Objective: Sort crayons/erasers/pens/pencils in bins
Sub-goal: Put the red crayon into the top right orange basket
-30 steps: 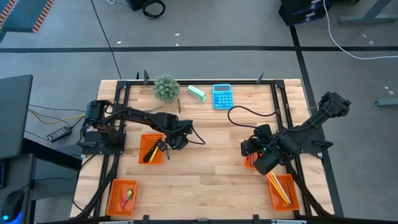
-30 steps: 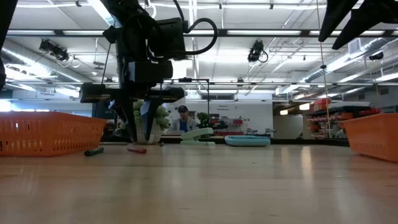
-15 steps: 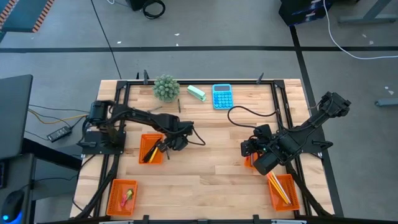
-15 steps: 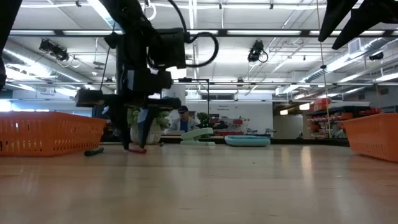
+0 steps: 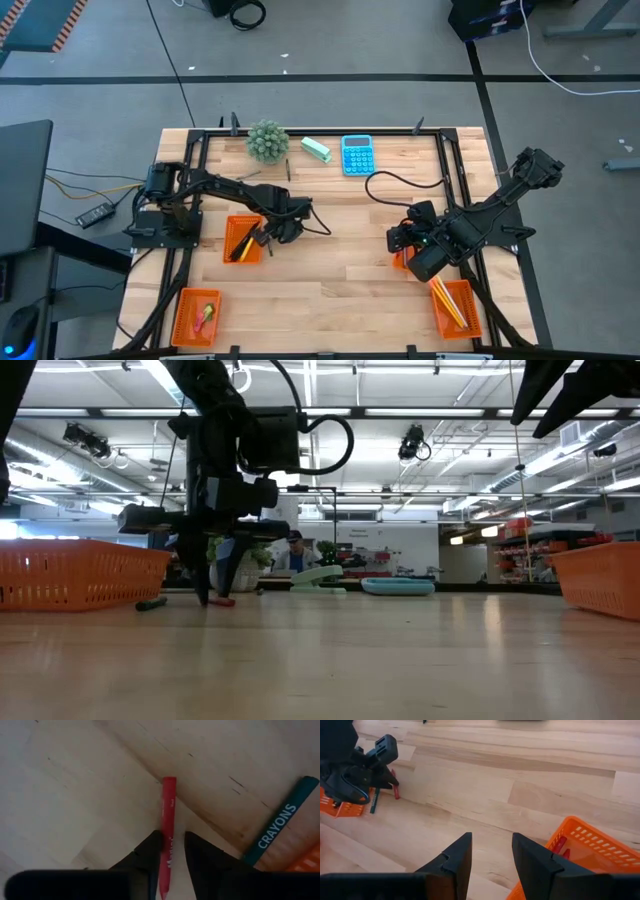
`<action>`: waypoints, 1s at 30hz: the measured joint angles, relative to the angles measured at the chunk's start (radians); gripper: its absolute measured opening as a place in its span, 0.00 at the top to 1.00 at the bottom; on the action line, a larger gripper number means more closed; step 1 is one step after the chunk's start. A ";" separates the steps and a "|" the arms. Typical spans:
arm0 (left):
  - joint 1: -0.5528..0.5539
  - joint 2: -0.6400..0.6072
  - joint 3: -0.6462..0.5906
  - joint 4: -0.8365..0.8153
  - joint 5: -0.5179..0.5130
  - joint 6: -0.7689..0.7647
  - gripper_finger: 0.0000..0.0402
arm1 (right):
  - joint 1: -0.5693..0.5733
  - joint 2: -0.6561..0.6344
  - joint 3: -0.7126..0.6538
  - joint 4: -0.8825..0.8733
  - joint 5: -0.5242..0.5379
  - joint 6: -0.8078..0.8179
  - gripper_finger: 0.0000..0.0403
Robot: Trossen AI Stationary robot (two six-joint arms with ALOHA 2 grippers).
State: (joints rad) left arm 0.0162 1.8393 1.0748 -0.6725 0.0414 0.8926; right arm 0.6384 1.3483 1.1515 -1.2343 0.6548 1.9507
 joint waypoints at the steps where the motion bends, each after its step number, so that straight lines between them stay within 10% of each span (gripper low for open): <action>1: 0.000 0.000 0.000 -0.002 0.001 -0.007 0.78 | 0.000 0.000 0.000 0.000 0.000 -0.003 0.64; 10: -0.001 0.002 0.002 -0.008 0.003 -0.078 0.94 | 0.000 0.000 0.000 -0.001 0.000 -0.018 0.64; 30: -0.004 0.008 0.208 -0.028 0.066 -0.320 0.92 | 0.000 0.000 0.000 0.008 -0.015 -0.008 0.64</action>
State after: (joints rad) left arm 0.0120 1.8472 1.2828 -0.7004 0.1079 0.5722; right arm 0.6384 1.3483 1.1515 -1.2264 0.6397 1.9425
